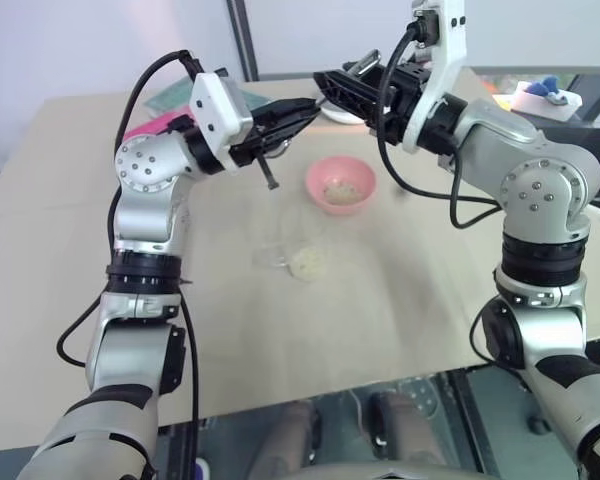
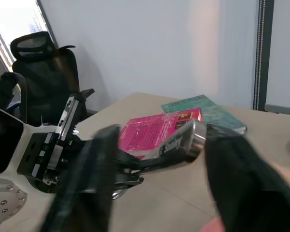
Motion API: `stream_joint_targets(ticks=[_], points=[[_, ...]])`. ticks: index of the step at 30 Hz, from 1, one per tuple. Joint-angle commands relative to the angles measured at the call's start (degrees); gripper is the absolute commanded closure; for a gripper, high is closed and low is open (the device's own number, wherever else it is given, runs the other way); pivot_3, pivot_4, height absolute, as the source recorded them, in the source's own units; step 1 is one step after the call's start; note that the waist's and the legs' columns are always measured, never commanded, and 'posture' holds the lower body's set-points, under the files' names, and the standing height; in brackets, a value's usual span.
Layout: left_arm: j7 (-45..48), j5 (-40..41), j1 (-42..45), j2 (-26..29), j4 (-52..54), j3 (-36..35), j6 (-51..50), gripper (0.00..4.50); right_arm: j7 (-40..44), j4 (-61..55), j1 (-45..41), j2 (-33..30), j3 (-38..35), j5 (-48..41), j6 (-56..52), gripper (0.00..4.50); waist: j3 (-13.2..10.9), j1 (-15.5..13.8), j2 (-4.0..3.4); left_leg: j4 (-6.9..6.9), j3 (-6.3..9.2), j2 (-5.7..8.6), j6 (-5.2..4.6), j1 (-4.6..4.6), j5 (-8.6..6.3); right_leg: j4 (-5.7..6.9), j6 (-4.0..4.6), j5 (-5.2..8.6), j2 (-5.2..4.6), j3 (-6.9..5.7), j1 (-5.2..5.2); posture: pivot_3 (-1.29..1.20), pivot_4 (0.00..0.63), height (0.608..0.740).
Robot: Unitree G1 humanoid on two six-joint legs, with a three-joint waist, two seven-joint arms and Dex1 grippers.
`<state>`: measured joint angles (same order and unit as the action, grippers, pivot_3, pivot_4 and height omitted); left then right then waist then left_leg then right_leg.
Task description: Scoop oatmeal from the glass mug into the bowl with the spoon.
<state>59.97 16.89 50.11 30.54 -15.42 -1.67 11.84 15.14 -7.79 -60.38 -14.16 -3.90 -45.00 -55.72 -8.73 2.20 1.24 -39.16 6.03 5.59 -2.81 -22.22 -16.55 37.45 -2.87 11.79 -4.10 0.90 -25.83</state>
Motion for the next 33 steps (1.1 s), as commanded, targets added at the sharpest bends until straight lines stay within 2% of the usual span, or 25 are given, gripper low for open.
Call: stream_joint_targets(ticks=[1,2,3,6,8,9,10,11,12,15,17,21,24,27,33], points=[[-0.1,0.1,1.0,0.4,2.0,-0.5,1.4,4.50,-0.2,-0.7,-2.2,0.6,-2.9,-1.7,0.0,3.76,0.0,0.1,-0.01,-0.01,0.00,0.00,0.00,0.01,0.00,0.02,0.00,0.00,0.00,0.01,0.00,0.00,0.150,0.740],[-0.2,0.1,1.0,0.3,2.1,-0.5,1.3,4.50,-0.2,-0.7,-2.2,0.6,-3.1,-1.9,-0.2,4.28,0.0,0.2,-0.04,-0.01,0.00,0.00,0.00,0.01,0.00,0.03,0.00,0.00,0.00,0.01,0.00,0.00,0.150,0.740],[-0.3,0.1,1.0,0.3,2.3,-0.5,1.1,4.50,-0.3,-0.8,-2.2,0.6,-3.3,-2.2,-0.5,4.44,0.0,0.3,-0.05,-0.01,-0.01,0.00,0.00,0.02,0.00,0.04,0.00,0.00,0.01,0.02,0.00,0.00,0.150,0.740],[1.1,2.1,0.9,0.6,3.1,-0.4,-2.4,4.50,-0.6,-0.6,-2.2,0.5,-4.0,-3.1,-1.2,4.44,0.0,0.2,-0.07,-0.02,0.00,0.00,0.00,0.02,0.00,0.05,0.00,0.00,0.01,0.01,0.00,0.00,0.150,0.740],[2.9,6.6,-0.1,1.4,5.3,-1.7,-7.9,4.50,-1.4,-0.2,-2.5,0.7,-5.5,-4.0,-1.7,4.44,0.0,0.2,-0.07,-0.03,0.00,0.00,0.00,0.02,0.00,0.05,0.00,0.00,0.01,0.01,0.00,0.00,0.150,0.740],[2.9,8.8,-0.7,1.8,6.7,-2.7,-11.1,3.75,-1.9,-0.1,-2.6,0.6,-6.1,-4.5,-1.9,4.50,0.0,0.3,-0.08,-0.03,0.00,0.00,0.00,0.02,0.00,0.05,0.00,0.00,0.01,0.01,0.00,0.00,0.150,0.740],[1.3,10.8,-1.5,2.3,8.2,-4.2,-14.6,3.43,-2.6,0.0,-2.7,0.5,-7.1,-5.2,-2.1,4.50,-0.1,0.3,-0.10,-0.03,0.00,0.00,0.00,0.02,0.00,0.06,0.00,0.00,0.01,0.03,0.00,0.00,0.150,0.740],[-1.5,14.0,-3.8,3.5,11.2,-6.7,-20.5,2.85,-3.9,0.0,-2.6,0.4,-8.6,-6.0,-2.4,4.50,-0.1,0.3,-0.11,-0.03,0.00,0.00,0.00,0.01,0.00,0.06,0.00,0.00,0.01,0.02,0.00,0.00,0.150,0.740],[-3.6,16.9,-6.4,4.8,14.1,-8.9,-25.7,2.64,-4.9,-0.2,-2.3,0.2,-9.9,-6.5,-2.6,4.50,-0.1,0.4,-0.14,-0.03,0.00,0.00,0.00,0.01,0.00,0.06,0.00,0.00,0.01,0.03,0.00,0.00,0.150,0.740],[-7.8,23.3,-14.1,8.0,21.3,-14.4,-36.0,1.37,-7.1,-1.1,-0.9,-0.5,-12.3,-7.3,-2.9,4.50,-0.2,0.8,-0.29,0.04,-0.01,-0.04,0.00,0.06,0.00,0.07,0.00,0.00,0.04,0.13,-0.02,0.00,0.150,0.740],[-10.9,27.7,-22.2,9.7,26.9,-19.2,-42.0,1.37,-8.6,-1.6,0.6,-0.9,-14.4,-8.2,-2.8,4.50,-0.2,1.1,-0.32,0.08,-0.02,-0.06,0.00,0.08,0.00,0.08,0.00,0.01,0.07,0.13,-0.04,0.00,0.150,0.740],[-14.3,30.4,-38.8,11.7,37.1,-27.3,-46.9,1.37,-10.6,-2.9,4.2,-1.2,-16.2,-8.7,-2.1,4.50,-0.2,0.9,-0.36,0.11,-0.06,-0.05,-0.01,0.10,0.00,0.02,0.00,0.01,0.06,0.20,0.01,0.00,0.150,0.740],[-14.8,31.9,-49.2,11.1,43.2,-31.0,-48.3,1.37,-11.2,-3.5,6.2,-1.1,-16.8,-9.2,-1.8,4.50,-0.3,0.3,-0.46,0.10,-0.10,-0.06,0.00,0.14,0.00,0.07,0.00,0.01,0.06,0.24,0.02,0.00,0.150,0.740],[-15.6,30.3,-54.5,9.5,45.4,-30.4,-46.4,1.37,-11.5,-3.4,7.1,-0.9,-16.8,-9.3,-1.5,4.50,-0.4,-0.6,-0.68,0.11,-0.15,-0.06,0.00,0.20,0.00,0.10,0.01,0.01,0.04,0.35,0.07,0.00,0.150,0.740],[-20.2,15.9,-58.7,2.3,44.8,-17.7,-35.9,1.37,-12.0,-4.0,7.4,-0.6,-15.4,-8.8,-1.0,4.50,-0.4,-1.5,-0.85,0.13,-0.26,-0.02,0.00,0.35,-0.01,0.17,0.01,0.00,0.00,0.41,0.20,0.00,0.150,0.740]])
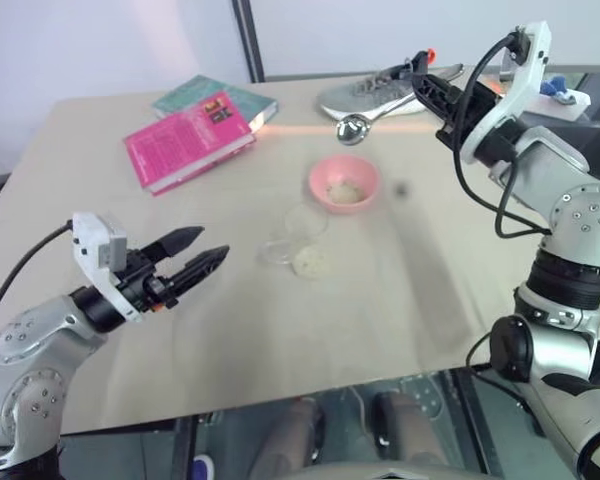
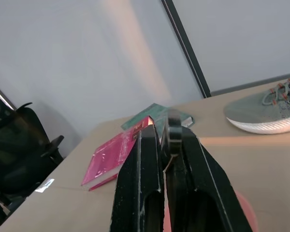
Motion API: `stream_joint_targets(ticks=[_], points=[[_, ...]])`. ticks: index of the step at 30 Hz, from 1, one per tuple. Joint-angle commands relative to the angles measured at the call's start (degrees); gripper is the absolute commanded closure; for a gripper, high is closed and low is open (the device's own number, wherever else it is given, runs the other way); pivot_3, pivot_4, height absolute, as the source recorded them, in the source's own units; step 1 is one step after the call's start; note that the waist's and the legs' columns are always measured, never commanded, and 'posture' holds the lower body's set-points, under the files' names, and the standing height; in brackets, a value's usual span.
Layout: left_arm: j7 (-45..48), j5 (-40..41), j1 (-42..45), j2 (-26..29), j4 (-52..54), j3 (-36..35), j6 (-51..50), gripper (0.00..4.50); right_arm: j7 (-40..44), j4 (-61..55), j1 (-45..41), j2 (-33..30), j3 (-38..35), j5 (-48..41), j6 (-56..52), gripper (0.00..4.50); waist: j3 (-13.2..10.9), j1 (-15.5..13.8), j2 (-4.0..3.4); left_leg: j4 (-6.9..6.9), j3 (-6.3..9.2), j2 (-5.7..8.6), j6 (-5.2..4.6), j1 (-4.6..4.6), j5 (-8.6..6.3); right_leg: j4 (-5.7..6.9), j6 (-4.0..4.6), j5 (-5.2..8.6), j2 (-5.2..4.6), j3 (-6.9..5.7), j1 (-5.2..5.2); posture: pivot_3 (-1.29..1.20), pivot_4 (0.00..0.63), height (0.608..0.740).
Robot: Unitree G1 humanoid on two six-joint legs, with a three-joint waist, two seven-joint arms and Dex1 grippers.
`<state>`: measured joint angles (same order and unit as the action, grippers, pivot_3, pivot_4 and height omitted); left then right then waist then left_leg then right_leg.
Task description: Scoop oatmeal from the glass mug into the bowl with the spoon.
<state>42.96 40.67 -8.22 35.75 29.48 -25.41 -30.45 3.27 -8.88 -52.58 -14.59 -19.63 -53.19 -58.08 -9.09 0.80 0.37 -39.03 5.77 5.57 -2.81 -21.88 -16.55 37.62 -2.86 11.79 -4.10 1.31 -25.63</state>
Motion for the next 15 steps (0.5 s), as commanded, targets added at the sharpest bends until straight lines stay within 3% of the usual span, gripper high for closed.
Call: stream_joint_targets(ticks=[1,6,12,15], points=[[-4.3,-10.1,-0.4,-4.2,-0.8,7.8,8.0,1.37,-0.2,-3.1,-0.3,-0.2,0.4,-0.6,1.3,4.50,0.0,-0.1,0.01,0.00,0.02,0.00,0.00,-0.02,0.00,-0.01,0.00,0.00,0.00,0.02,-0.01,0.00,0.150,0.740],[-8.9,-18.2,0.1,-9.5,-3.5,15.0,13.6,1.37,-1.0,-4.2,0.6,-1.1,0.2,-0.6,1.2,4.50,0.0,0.0,-0.01,0.08,0.01,-0.02,0.00,-0.03,0.00,-0.04,0.00,0.00,0.01,0.07,-0.05,0.00,0.150,0.740],[-14.7,-23.2,3.5,-15.3,-8.5,18.2,17.6,1.37,-2.2,-5.9,1.6,-1.7,0.1,-1.3,0.8,4.50,0.0,0.0,-0.01,0.09,0.02,-0.03,0.00,-0.03,0.00,-0.05,0.00,0.00,0.01,0.06,-0.05,0.00,0.150,0.740],[-15.6,-22.8,5.3,-17.4,-10.1,18.8,18.4,2.17,-2.2,-5.8,2.2,-2.0,0.1,-1.0,1.1,4.50,0.0,0.0,-0.01,0.09,0.01,-0.03,0.00,-0.03,0.00,-0.05,0.00,0.00,0.01,0.05,-0.06,0.00,0.150,0.740]])
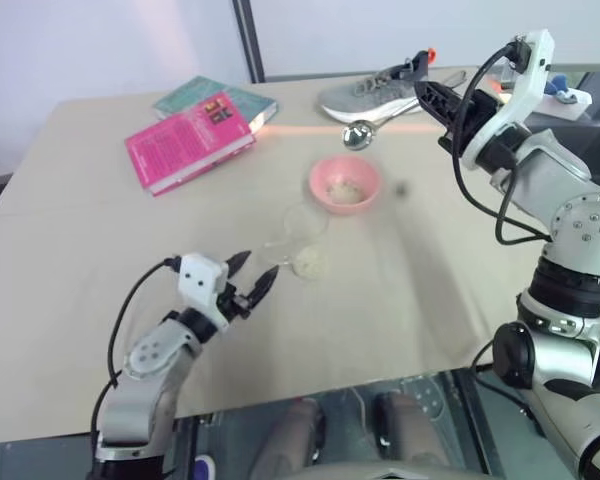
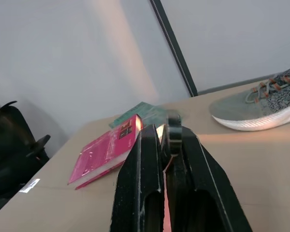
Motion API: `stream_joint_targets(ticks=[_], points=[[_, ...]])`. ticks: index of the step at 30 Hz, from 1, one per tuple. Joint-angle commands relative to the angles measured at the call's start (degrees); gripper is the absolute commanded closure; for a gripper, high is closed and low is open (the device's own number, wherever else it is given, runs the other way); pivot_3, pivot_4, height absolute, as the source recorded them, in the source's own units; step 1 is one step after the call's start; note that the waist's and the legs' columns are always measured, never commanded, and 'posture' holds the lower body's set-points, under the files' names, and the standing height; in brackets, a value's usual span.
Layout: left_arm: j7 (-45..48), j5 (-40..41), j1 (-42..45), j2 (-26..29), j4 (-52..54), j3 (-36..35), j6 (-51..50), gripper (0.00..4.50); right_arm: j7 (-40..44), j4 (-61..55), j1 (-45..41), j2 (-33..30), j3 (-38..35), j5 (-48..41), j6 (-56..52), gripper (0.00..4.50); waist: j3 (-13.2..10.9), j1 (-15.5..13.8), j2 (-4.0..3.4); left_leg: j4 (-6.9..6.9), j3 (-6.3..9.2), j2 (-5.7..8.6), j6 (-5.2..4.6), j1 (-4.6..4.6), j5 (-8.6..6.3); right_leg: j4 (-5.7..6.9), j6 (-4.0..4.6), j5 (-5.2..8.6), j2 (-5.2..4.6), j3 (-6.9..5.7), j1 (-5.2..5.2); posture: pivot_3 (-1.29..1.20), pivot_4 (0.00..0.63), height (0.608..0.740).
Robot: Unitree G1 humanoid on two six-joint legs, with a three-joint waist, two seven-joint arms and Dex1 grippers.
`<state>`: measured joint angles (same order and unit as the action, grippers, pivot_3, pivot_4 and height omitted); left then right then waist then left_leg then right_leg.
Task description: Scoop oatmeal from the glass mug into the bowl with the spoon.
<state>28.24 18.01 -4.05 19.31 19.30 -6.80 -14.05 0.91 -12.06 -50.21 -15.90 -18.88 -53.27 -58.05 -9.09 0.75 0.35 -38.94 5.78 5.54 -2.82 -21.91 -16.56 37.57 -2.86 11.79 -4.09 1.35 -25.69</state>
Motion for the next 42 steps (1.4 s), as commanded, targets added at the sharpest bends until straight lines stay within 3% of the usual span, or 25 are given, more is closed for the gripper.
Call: stream_joint_targets(ticks=[1,3,15,19,27,34,42], points=[[-0.9,-0.1,1.5,-1.3,-0.2,0.5,2.3,2.60,0.2,-2.4,0.0,-0.7,-0.7,-0.9,1.2,4.50,0.0,0.0,0.00,0.00,0.01,0.00,0.00,-0.01,0.00,-0.01,0.00,0.00,0.00,-0.01,0.00,0.00,0.150,0.740],[-1.0,-0.2,2.1,-1.8,-0.9,0.7,2.8,3.50,0.4,-2.1,0.7,-0.7,-0.7,-0.7,1.5,4.50,0.0,0.0,0.00,0.00,0.01,0.00,0.00,-0.01,0.00,-0.01,0.00,0.00,0.00,-0.01,0.00,0.00,0.150,0.740],[-4.7,-1.0,7.5,-4.3,-4.8,0.9,2.7,3.50,0.3,-3.6,2.5,0.6,1.6,0.5,3.1,4.50,0.0,0.0,0.00,-0.01,0.00,0.00,0.00,-0.02,0.00,-0.02,0.00,0.00,0.02,-0.08,-0.01,0.00,0.150,0.740],[-5.1,-1.0,7.7,-4.9,-5.0,0.9,2.8,4.48,0.1,-4.2,2.9,0.2,1.9,0.3,2.7,4.50,0.0,0.0,0.00,-0.01,0.00,0.00,0.00,-0.01,0.00,-0.03,0.00,0.00,0.02,-0.08,-0.01,0.00,0.150,0.740],[-10.3,0.8,13.5,-6.1,-5.0,-2.6,-0.4,4.48,3.7,-8.9,2.4,-3.2,6.1,1.1,2.4,4.50,0.0,0.0,0.01,-0.01,0.02,-0.01,0.00,-0.05,0.00,-0.03,-0.01,0.00,0.02,-0.10,-0.02,0.00,0.150,0.740],[-13.5,-6.5,24.8,-1.9,-15.3,-2.4,3.2,4.48,6.6,-7.9,-4.3,-3.7,9.1,1.5,3.1,4.50,0.0,0.2,0.01,-0.04,0.03,0.01,0.00,-0.04,0.00,-0.02,-0.01,0.00,0.06,-0.23,-0.03,0.00,0.150,0.740],[-17.1,-13.9,33.9,-1.3,-24.1,0.2,5.9,4.48,12.5,-3.7,-7.5,-3.1,17.3,9.5,7.4,4.50,0.0,0.0,0.02,-0.03,0.08,0.03,0.00,-0.18,0.00,-0.23,-0.02,0.00,0.02,-0.30,-0.07,0.00,0.150,0.740]])
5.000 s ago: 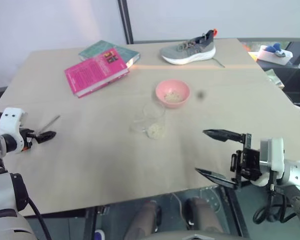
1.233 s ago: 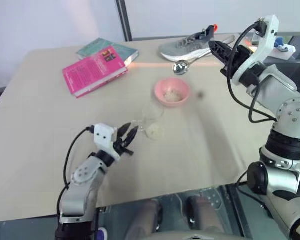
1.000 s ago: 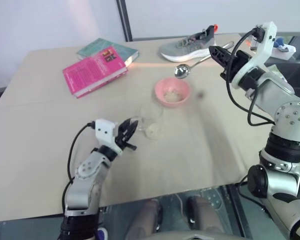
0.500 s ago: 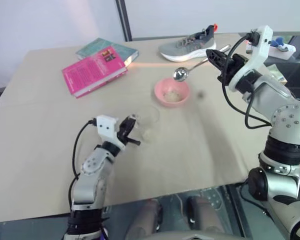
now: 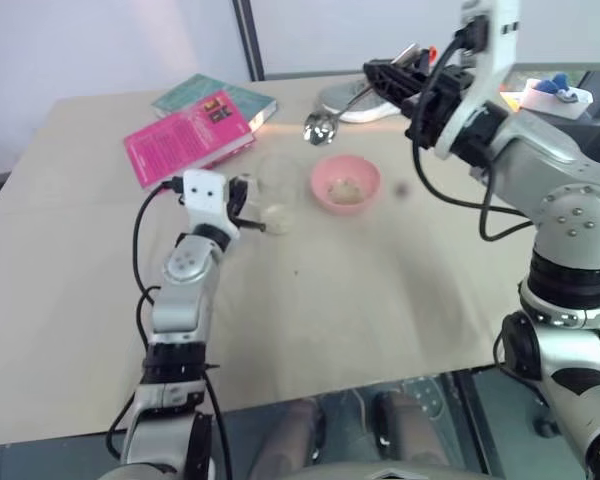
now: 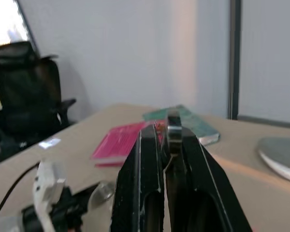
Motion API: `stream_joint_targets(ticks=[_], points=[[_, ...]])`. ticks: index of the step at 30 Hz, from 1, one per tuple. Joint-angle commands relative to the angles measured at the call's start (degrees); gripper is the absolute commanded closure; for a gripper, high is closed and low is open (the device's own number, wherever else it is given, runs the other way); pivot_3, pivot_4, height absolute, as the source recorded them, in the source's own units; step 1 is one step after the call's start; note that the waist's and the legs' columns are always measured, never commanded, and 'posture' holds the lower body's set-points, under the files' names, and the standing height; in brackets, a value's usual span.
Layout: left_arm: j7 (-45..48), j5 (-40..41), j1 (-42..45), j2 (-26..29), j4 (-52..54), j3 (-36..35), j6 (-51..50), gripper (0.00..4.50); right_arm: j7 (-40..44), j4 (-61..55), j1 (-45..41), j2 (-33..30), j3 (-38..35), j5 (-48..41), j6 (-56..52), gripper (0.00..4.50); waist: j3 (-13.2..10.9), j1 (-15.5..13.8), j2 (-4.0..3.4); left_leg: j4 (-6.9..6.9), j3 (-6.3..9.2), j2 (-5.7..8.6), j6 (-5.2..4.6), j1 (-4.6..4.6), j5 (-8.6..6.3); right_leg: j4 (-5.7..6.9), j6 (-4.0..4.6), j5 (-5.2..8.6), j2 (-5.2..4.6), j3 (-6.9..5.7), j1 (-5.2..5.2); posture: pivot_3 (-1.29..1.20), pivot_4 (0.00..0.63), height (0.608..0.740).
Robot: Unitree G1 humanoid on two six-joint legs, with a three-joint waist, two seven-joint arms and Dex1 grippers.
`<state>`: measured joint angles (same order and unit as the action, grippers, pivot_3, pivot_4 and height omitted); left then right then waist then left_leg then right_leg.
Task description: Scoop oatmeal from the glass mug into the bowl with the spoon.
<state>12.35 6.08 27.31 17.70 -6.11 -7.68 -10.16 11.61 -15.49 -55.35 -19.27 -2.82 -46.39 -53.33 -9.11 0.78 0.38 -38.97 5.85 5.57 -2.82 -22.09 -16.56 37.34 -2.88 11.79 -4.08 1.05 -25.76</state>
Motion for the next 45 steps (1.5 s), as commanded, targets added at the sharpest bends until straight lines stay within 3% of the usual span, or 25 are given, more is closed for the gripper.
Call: stream_joint_targets(ticks=[1,10,19,24,32,45], points=[[-1.5,-2.4,2.9,0.1,1.8,1.4,1.7,4.48,2.5,0.0,-2.4,0.3,2.5,3.8,3.1,4.50,0.0,0.0,0.00,0.00,0.01,0.00,0.00,-0.02,0.00,0.00,0.00,0.00,0.00,0.00,-0.02,0.00,0.150,0.740],[-1.7,-4.1,3.6,1.6,6.3,1.6,1.0,4.48,7.1,4.6,-1.5,2.7,10.6,14.1,8.5,4.50,0.0,0.2,0.00,0.00,0.07,-0.01,0.00,-0.08,0.00,-0.05,0.00,0.00,0.01,-0.05,-0.07,0.00,0.150,0.740],[-3.0,-8.1,3.9,2.3,4.7,3.1,6.2,4.48,12.2,13.2,0.5,4.4,23.9,31.8,23.5,4.50,0.0,0.1,0.01,0.00,0.07,0.01,0.01,-0.06,0.00,-0.05,0.00,0.00,0.01,-0.08,-0.05,0.00,0.150,0.740],[-3.1,-8.0,3.1,1.9,5.6,2.8,7.1,4.48,14.1,16.1,1.3,8.4,23.9,32.9,24.7,4.50,0.0,0.2,0.01,-0.02,0.10,0.02,0.01,-0.08,0.00,-0.06,0.00,0.00,0.01,-0.10,-0.07,0.00,0.150,0.740],[-3.8,-8.1,0.7,1.5,4.8,2.2,8.9,4.48,14.4,16.5,0.6,14.6,14.1,24.7,13.1,4.50,0.0,0.3,0.01,-0.02,0.14,0.02,0.02,-0.07,0.01,-0.03,0.00,0.00,0.03,-0.11,-0.06,0.00,0.150,0.740],[-4.4,-8.4,2.0,0.8,-2.1,3.1,12.1,4.48,2.7,15.9,-0.1,20.4,-6.2,11.7,-4.5,4.50,0.0,0.3,0.00,-0.02,0.16,0.03,0.01,-0.07,0.01,0.00,0.00,0.00,0.02,-0.12,-0.06,0.00,0.150,0.740]])
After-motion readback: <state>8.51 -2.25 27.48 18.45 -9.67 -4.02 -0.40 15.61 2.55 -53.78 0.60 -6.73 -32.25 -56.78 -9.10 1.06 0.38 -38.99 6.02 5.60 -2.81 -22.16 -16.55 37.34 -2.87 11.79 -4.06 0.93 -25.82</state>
